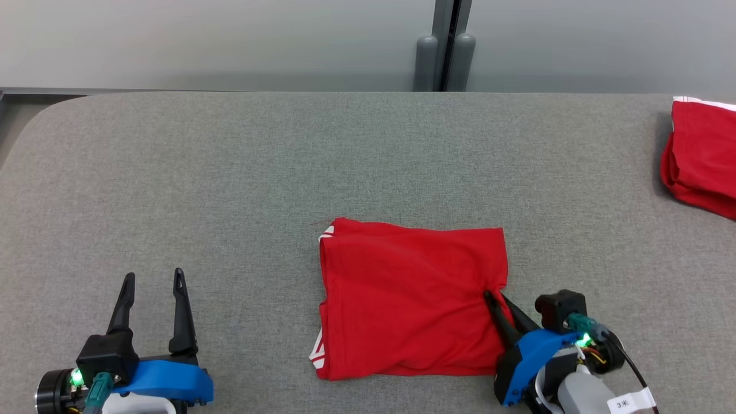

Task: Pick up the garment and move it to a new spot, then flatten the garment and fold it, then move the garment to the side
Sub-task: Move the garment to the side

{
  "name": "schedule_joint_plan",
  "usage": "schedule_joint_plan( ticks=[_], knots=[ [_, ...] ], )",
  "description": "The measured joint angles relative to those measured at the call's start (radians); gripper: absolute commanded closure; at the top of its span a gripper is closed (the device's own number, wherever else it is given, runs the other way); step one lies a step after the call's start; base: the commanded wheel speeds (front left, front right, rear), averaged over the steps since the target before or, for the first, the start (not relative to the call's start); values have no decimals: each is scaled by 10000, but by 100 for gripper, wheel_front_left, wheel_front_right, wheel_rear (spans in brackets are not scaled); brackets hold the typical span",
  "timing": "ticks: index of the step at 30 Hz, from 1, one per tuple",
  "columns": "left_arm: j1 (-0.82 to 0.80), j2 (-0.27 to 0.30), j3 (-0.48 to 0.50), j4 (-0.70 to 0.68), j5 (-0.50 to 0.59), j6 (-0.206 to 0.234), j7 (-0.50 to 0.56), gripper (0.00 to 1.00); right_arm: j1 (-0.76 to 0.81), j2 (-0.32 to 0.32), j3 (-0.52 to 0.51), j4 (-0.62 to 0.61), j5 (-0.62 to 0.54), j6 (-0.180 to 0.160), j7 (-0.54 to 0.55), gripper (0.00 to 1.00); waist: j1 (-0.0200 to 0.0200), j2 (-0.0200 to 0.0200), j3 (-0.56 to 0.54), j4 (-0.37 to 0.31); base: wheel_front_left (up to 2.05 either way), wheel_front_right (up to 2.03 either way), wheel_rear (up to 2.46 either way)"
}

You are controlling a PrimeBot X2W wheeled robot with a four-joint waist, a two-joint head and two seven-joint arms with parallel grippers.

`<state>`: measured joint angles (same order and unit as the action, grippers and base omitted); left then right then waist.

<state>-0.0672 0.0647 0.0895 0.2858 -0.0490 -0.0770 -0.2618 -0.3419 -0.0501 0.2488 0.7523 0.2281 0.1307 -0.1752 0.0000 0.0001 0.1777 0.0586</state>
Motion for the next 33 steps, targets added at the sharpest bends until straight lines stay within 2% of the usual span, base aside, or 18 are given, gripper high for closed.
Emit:
schedule_joint_plan(
  ticks=[5,9,18,27,33],
  knots=[
    [2,-25,-8,-174,-23,10,0,0,-822,6,-313,232,-675,0,-385,100,0,0,45,-91,0,0,0],
    [-137,-36,-82,-395,-2,-29,0,0,-2040,-368,-339,240,-1229,0,-474,100,0,0,304,-215,0,0,0],
    [-742,174,-167,-1158,67,-209,-12,0,-4364,-1467,-136,491,-1197,0,-449,100,2,1,1240,-755,0,0,0],
    [-1116,738,-186,-2349,242,-297,-10,0,-6587,-2537,-575,1062,-959,0,-414,100,3,2,2782,-2028,0,0,0],
    [-1202,1360,10,-3405,418,-309,-10,0,-7833,-2909,-1277,1475,-874,0,-556,100,6,4,3848,-3131,0,0,0]
  ],
)
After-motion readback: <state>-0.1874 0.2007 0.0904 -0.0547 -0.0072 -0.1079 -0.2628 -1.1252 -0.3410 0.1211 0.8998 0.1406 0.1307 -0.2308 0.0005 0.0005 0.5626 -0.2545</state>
